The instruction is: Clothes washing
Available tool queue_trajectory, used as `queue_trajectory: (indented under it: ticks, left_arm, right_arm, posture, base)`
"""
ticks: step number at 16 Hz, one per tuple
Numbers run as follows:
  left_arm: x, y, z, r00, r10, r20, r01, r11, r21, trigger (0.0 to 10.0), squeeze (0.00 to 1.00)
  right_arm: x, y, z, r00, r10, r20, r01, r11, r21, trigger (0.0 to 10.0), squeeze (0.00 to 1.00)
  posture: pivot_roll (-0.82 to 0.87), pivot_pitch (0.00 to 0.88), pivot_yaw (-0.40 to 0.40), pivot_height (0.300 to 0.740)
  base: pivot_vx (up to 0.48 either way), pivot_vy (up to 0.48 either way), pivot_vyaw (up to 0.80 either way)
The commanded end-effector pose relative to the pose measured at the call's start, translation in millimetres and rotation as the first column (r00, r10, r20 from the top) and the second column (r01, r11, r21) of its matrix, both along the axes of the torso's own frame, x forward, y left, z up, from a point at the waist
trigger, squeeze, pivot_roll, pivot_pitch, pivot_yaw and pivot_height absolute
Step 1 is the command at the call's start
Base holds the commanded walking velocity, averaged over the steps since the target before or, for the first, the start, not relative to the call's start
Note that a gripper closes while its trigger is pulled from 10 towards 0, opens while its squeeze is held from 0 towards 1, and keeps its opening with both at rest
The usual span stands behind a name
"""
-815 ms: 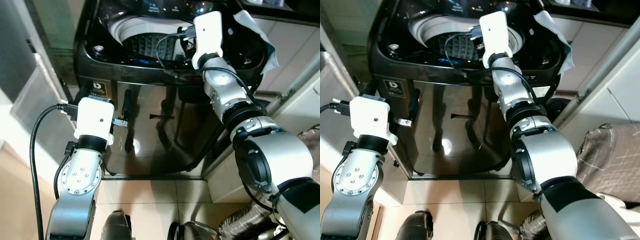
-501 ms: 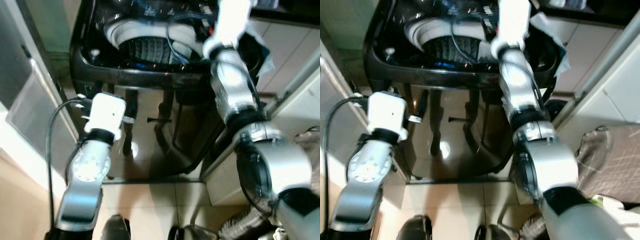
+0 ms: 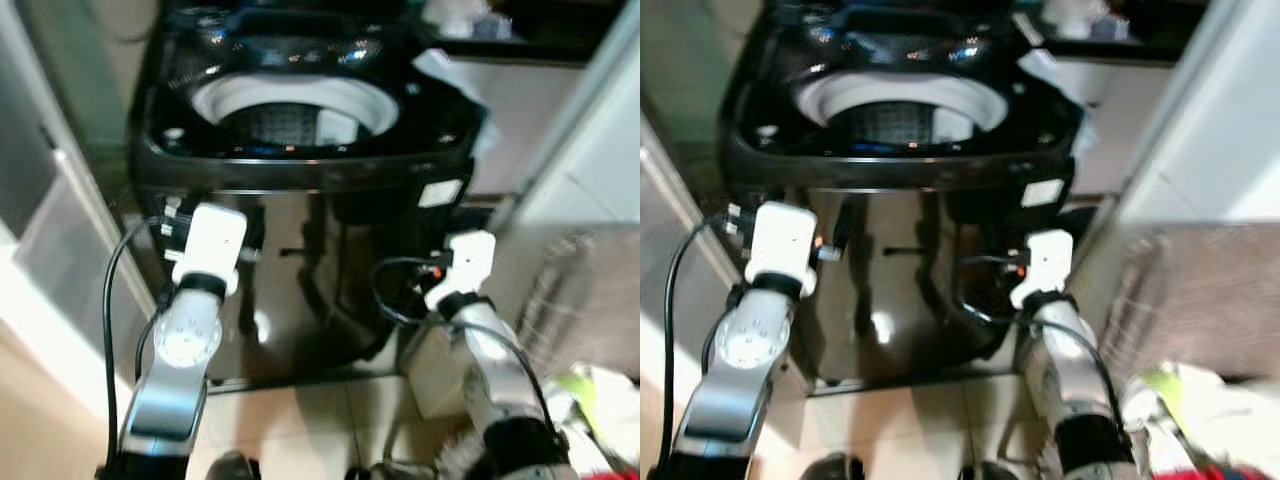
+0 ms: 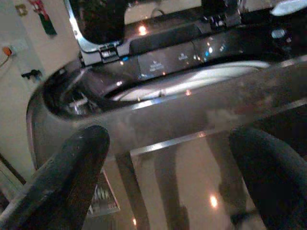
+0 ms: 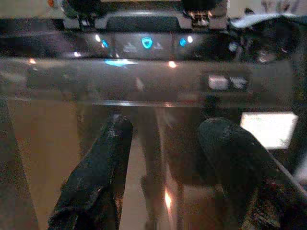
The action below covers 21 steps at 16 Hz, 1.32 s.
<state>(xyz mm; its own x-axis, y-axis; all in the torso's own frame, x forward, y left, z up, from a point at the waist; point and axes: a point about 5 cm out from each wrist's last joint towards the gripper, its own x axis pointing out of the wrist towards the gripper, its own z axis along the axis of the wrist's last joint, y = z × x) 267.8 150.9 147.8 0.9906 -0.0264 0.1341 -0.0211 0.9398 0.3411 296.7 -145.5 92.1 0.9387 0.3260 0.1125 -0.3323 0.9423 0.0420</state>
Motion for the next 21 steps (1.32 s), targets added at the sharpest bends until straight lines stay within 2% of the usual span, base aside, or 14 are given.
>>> queue_trajectory:
  ticks: [1, 4, 8, 14, 15, 16, 17, 19, 20, 21]
  left_arm:
    - [-7.8, 4.4, -6.3, 0.999, 0.046, -0.019, -0.046, 0.999, 0.006, 10.0, 0.00]
    - [-4.8, 5.2, -13.7, 0.997, 0.074, -0.038, -0.075, 0.997, -0.005, 10.0, 0.00]
    - [2.9, 11.6, -10.4, 0.993, 0.115, -0.021, -0.115, 0.993, -0.002, 10.0, 0.00]
    - [6.4, 9.3, -13.1, 0.989, 0.143, -0.023, -0.144, 0.989, -0.033, 10.0, 0.00]
    - [6.5, 8.2, -13.6, 0.990, 0.138, -0.026, -0.139, 0.989, -0.050, 10.0, 0.00]
    - [7.1, 7.1, -14.0, 0.991, 0.131, -0.028, -0.133, 0.989, -0.058, 10.0, 0.00]
    - [7.7, 6.5, -14.1, 0.991, 0.130, -0.027, -0.131, 0.990, -0.057, 10.0, 0.00]
    - [10.8, 4.5, -13.2, 0.993, 0.120, -0.015, -0.121, 0.991, -0.059, 10.0, 0.00]
    - [11.4, 3.6, -11.8, 0.994, 0.108, -0.001, -0.108, 0.992, -0.058, 10.0, 0.00]
    - [12.4, 1.8, -10.6, 0.996, 0.089, 0.007, -0.088, 0.993, -0.082, 10.0, 0.00]
  right_arm:
    - [-6.1, -4.4, -20.1, 0.994, 0.012, -0.108, -0.017, 0.999, -0.044, 10.0, 0.00]
    - [8.5, -5.1, -18.5, 0.990, -0.064, -0.123, 0.054, 0.995, -0.080, 10.0, 0.00]
    - [30.5, 17.6, 5.0, 0.997, -0.039, -0.065, 0.035, 0.998, -0.059, 10.0, 0.00]
    - [38.4, 22.4, 13.3, 0.999, -0.024, -0.041, 0.020, 0.994, -0.106, 10.0, 0.00]
    - [40.1, 25.6, 19.5, 1.000, -0.002, 0.000, 0.002, 0.991, -0.135, 10.0, 0.00]
    - [41.9, 33.6, 33.0, 0.996, 0.043, 0.082, -0.025, 0.979, -0.204, 10.0, 0.00]
    - [43.5, 35.1, 43.4, 0.989, 0.041, 0.143, -0.009, 0.976, -0.218, 10.0, 0.00]
    - [51.4, 30.8, 92.0, 0.922, -0.006, 0.387, 0.112, 0.962, -0.250, 10.0, 0.00]
    - [54.0, 26.8, 99.8, 0.914, -0.032, 0.404, 0.132, 0.966, -0.223, 10.0, 0.00]
    - [56.9, 24.0, 97.3, 0.926, -0.044, 0.375, 0.138, 0.964, -0.228, 10.0, 0.00]
  posture:
    - [0.02, 0.000, -0.045, 0.740]
    - [0.02, 0.000, -0.049, 0.740]
    - [0.04, 0.000, -0.045, 0.740]
    - [0.03, 0.000, -0.051, 0.740]
    - [0.03, 0.000, -0.051, 0.740]
    - [0.03, 0.000, -0.050, 0.740]
    - [0.03, 0.000, -0.050, 0.740]
    - [0.02, 0.000, -0.048, 0.740]
    - [0.02, 0.000, -0.048, 0.740]
    - [0.00, 0.000, -0.041, 0.740]
  base:
    - [0.000, 0.000, 0.00]
    - [0.000, 0.000, 0.00]
    - [0.000, 0.000, -0.29]
    - [0.000, 0.000, 0.00]
    - [0.000, 0.000, 0.00]
    - [0.000, 0.000, 0.00]
    - [0.000, 0.000, 0.00]
    - [0.000, 0.000, 0.00]
    - [0.000, 0.000, 0.00]
    - [0.000, 0.000, 0.00]
